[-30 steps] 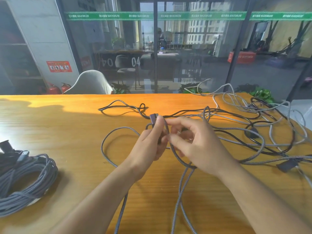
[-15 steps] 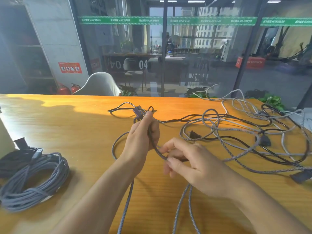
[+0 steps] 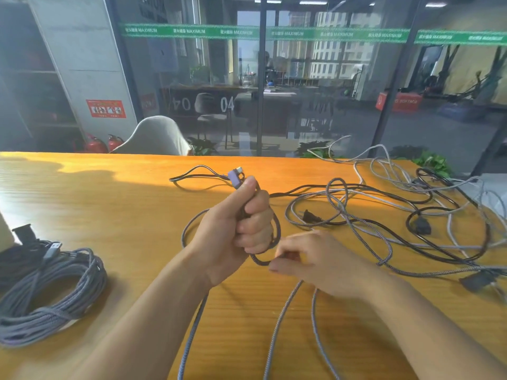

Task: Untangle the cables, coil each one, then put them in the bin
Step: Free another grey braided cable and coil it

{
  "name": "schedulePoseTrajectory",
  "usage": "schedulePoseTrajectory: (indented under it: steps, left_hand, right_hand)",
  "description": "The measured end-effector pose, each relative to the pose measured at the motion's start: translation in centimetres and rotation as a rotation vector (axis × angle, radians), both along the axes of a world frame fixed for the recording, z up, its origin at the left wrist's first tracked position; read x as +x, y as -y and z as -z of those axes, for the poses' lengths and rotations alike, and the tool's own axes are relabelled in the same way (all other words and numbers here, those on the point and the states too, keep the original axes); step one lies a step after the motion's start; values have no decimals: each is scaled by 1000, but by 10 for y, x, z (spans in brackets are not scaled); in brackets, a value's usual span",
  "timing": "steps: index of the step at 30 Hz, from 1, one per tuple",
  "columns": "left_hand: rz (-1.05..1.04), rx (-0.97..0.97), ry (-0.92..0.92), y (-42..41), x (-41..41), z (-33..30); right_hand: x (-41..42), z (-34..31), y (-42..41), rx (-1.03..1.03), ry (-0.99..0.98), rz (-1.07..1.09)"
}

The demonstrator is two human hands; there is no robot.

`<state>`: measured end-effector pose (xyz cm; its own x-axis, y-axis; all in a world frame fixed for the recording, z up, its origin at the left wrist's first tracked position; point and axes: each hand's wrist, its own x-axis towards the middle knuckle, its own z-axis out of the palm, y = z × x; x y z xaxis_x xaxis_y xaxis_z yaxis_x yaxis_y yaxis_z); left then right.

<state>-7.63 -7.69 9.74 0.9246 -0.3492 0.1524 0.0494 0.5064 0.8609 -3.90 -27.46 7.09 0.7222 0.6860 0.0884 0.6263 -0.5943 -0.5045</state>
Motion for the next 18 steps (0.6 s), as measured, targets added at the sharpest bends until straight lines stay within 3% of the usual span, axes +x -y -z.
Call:
schedulePoseTrajectory:
  steps: [2, 4, 9, 13, 15, 18]
  left_hand:
    - [85, 12, -2, -3, 0, 0]
    - [121, -13, 3, -7, 1, -1]
    - [132, -32, 15, -13, -1, -6]
    - [180, -17, 27, -15, -1, -8]
    - [238, 30, 4, -7, -2, -5]
    - [296, 191, -4, 13, -5, 4]
  right_hand:
    - [14, -3, 17, -70, 50, 83]
    - [23, -9, 35, -123, -65, 104]
    - [34, -16, 61, 233, -466, -74]
    - [39, -12, 67, 312, -695, -16]
    - [40, -9, 60, 246, -554, 170]
    - [31, -15, 39, -100, 61, 522]
